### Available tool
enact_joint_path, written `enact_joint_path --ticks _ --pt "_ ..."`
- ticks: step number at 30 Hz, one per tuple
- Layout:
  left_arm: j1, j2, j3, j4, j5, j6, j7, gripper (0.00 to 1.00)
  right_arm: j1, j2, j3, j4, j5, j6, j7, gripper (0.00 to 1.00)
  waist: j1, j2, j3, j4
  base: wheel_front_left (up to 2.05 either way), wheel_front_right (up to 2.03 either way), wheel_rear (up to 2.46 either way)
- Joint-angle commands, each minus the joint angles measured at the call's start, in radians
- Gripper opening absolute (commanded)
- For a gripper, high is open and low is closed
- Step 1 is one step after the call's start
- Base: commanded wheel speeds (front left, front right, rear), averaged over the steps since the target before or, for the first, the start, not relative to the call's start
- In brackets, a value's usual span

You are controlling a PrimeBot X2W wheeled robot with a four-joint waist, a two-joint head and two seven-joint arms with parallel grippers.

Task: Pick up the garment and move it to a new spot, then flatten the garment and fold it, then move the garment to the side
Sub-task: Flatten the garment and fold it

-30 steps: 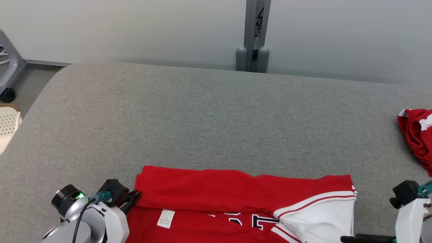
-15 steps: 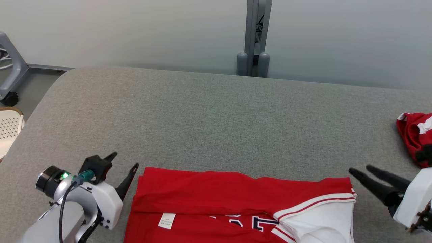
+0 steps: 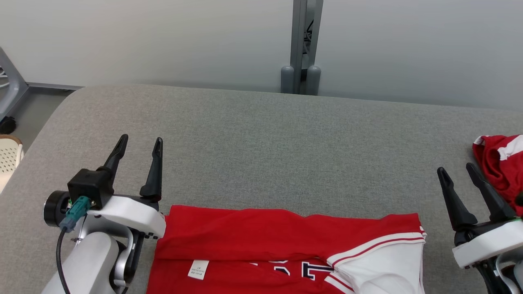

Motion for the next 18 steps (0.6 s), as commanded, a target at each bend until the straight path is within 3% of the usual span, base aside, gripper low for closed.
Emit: enact_joint_path --ticks 1,11,18 --pt "0.058 -0.040 0.083 -0.049 0.057 0.003 -0.001 1.00 0.020 0.039 -0.030 0.016 -0.048 0.000 -0.023 1.00 0.0000 0.0000 0.001 -0.006 0.00 0.00 0.00" --pt "0.276 -0.226 0.358 -0.147 0.294 -0.132 -0.001 1.00 0.101 0.209 -0.160 -0.009 -0.234 0.000 -0.031 1.00 0.0000 0.0000 0.006 -0.027 0.00 0.00 0.00" --pt "0.339 -0.314 0.491 -0.145 0.396 -0.231 -0.001 1.00 0.131 0.225 -0.156 0.011 -0.234 0.000 -0.032 1.00 0.0000 0.0000 0.003 -0.028 0.00 0.00 0.00"
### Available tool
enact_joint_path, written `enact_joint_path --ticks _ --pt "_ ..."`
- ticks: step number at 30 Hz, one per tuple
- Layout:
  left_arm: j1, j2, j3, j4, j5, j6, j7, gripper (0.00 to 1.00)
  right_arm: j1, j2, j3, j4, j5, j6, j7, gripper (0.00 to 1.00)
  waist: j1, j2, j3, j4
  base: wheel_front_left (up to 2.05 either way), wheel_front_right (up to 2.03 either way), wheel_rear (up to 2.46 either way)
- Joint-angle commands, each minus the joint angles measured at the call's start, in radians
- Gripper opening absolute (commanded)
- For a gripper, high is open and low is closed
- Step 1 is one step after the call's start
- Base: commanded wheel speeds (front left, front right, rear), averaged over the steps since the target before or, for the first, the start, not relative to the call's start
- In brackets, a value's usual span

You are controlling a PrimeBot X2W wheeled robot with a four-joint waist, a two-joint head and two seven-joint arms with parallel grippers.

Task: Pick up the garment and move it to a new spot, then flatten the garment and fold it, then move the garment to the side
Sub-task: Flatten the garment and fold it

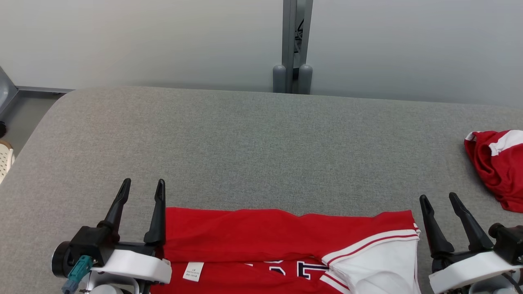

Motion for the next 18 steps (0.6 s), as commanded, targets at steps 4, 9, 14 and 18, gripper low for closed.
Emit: enact_joint_path --ticks 4,9,14,18 --pt "-0.011 -0.012 0.040 0.014 0.043 -0.039 -0.001 1.00 0.007 -0.018 0.006 0.014 0.018 0.001 -0.006 1.00 0.0000 -0.0001 -0.001 0.002 0.00 0.00 0.00" --pt "-0.022 -0.020 0.066 0.024 0.069 -0.061 -0.001 1.00 0.021 -0.035 0.047 0.076 0.081 0.001 -0.001 1.00 0.0000 -0.0001 0.000 0.001 0.00 0.00 0.00" --pt "-0.018 -0.024 0.081 0.034 0.076 -0.071 -0.001 1.00 0.028 -0.040 0.070 0.161 0.189 0.001 0.062 1.00 0.0000 -0.0001 0.007 -0.002 0.00 0.00 0.00" --pt "-0.025 -0.025 0.080 0.040 0.066 -0.079 -0.001 1.00 0.024 -0.045 0.098 0.216 0.280 0.001 0.135 1.00 0.0000 -0.0001 0.015 -0.006 0.00 0.00 0.00"
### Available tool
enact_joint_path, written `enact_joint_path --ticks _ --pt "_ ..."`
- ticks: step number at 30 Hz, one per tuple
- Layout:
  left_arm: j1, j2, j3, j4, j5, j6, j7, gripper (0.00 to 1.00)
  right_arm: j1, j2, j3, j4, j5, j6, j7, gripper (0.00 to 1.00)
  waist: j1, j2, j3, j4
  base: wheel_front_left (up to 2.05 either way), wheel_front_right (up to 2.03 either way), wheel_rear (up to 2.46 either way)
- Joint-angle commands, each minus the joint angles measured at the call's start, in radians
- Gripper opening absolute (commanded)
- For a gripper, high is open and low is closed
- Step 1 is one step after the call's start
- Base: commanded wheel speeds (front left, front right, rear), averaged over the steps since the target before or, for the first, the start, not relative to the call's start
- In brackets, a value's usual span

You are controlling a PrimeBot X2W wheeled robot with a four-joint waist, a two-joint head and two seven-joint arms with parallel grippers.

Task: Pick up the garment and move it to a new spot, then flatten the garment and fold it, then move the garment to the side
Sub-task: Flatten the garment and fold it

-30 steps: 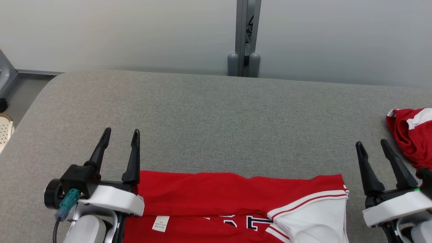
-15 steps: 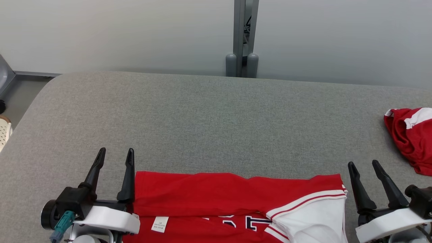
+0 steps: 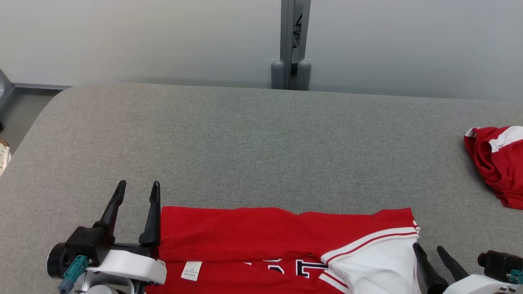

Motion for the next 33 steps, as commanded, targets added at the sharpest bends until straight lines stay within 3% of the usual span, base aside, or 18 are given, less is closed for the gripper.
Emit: enact_joint_path --ticks 1,29,30,32,33 --pt "-0.019 0.003 0.001 0.001 -0.006 -0.004 -0.001 1.00 0.002 -0.010 0.005 0.013 0.024 0.001 0.017 1.00 0.0000 -0.0001 0.002 -0.001 0.00 0.00 0.00" --pt "-0.038 0.003 -0.006 0.006 -0.015 -0.001 -0.001 1.00 -0.064 0.006 0.217 0.095 0.248 0.001 0.176 1.00 0.0000 -0.0001 0.028 0.030 0.00 0.00 0.00" --pt "-0.037 0.003 -0.006 0.007 -0.015 -0.001 -0.001 1.00 -0.066 0.005 0.222 0.096 0.254 0.001 0.176 0.84 0.0000 -0.0001 0.027 0.031 0.00 0.00 0.00" --pt "-0.035 0.003 -0.005 0.009 -0.014 -0.001 -0.001 1.00 -0.069 -0.001 0.233 0.099 0.264 0.001 0.170 0.00 0.0000 -0.0001 0.026 0.033 0.00 0.00 0.00" --pt "-0.034 0.003 -0.005 0.010 -0.014 -0.001 -0.001 1.00 -0.071 -0.005 0.236 0.100 0.267 0.001 0.166 0.00 0.0000 -0.0001 0.026 0.034 0.00 0.00 0.00"
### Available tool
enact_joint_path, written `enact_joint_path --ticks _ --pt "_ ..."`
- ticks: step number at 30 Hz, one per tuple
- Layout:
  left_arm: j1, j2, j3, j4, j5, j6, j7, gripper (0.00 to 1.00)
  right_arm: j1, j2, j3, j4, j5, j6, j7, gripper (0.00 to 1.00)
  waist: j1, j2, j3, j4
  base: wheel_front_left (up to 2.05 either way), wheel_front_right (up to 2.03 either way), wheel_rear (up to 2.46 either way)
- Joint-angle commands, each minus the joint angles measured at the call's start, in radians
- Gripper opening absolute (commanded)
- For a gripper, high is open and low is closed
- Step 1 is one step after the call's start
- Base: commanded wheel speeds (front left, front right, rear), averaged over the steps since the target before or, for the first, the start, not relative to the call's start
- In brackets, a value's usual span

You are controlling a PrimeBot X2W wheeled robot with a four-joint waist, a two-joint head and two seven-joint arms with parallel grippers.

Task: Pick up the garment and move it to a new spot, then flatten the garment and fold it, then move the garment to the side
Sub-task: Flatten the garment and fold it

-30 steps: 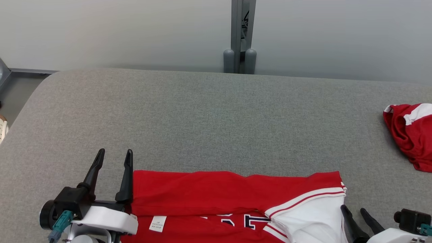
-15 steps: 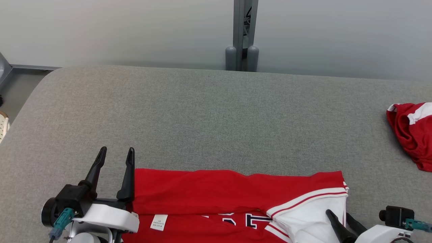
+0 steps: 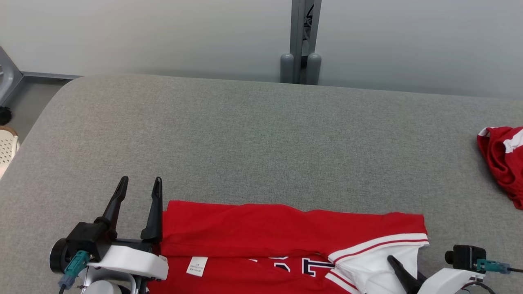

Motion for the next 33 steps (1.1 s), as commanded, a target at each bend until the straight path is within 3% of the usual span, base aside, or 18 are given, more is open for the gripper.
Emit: enact_joint_path --ticks 1,13,23,27,33 --pt "-0.013 0.003 0.004 0.000 0.001 0.003 -0.001 1.00 0.013 0.011 0.028 0.021 0.012 0.001 0.012 0.00 0.0000 -0.0001 0.000 0.001 0.00 0.00 0.00" --pt "-0.015 0.003 0.003 0.004 -0.007 0.003 -0.001 1.00 -0.060 -0.074 -0.008 0.082 0.023 -0.003 -0.076 0.00 0.0000 -0.0001 0.002 -0.010 0.00 0.00 0.00" --pt "-0.012 0.003 -0.002 0.008 -0.008 0.002 -0.001 1.00 -0.144 -0.224 -0.027 0.187 -0.025 -0.002 -0.080 0.00 0.0000 -0.0001 -0.011 -0.017 0.00 0.00 0.00" --pt "-0.005 0.003 -0.001 0.009 -0.011 0.002 -0.001 1.00 -0.158 -0.255 -0.019 0.206 -0.034 -0.002 -0.079 0.00 0.0000 -0.0001 -0.016 -0.019 0.00 0.00 0.00" --pt "0.015 0.003 -0.004 0.011 -0.016 0.007 -0.001 1.00 -0.150 -0.273 0.038 0.124 -0.008 0.000 -0.027 0.00 0.0000 -0.0001 -0.033 -0.031 0.00 0.00 0.00"
